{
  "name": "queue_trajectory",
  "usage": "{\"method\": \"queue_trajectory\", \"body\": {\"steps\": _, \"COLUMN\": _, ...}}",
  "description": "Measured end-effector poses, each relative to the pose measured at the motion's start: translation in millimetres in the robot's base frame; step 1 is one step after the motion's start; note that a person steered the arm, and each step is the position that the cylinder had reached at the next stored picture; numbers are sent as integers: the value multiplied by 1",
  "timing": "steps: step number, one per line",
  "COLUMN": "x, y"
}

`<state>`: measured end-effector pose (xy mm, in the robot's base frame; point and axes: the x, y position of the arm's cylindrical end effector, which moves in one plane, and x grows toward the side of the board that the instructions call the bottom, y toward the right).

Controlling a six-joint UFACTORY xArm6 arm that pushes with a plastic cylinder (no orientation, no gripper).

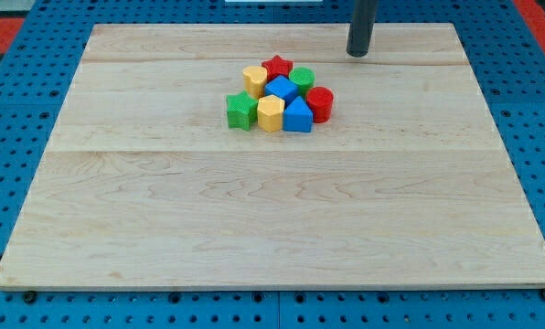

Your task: Separate the blue cube and yellow hexagon from group of blocks

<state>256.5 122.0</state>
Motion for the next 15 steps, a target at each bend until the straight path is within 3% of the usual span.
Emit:
{"method": "queue_trajectory", "body": {"steps": 3, "x": 1, "y": -4}}
{"method": "queue_trajectory", "body": {"steps": 5, "x": 14, "y": -42}}
{"method": "queue_trajectory", "body": {"steps": 8, "x": 129, "y": -129}}
{"method": "queue_trajectory", "body": {"steps": 13, "x": 235, "y": -169}}
{"method": "queue_trajectory", "body": {"steps": 15, "x": 268, "y": -241}}
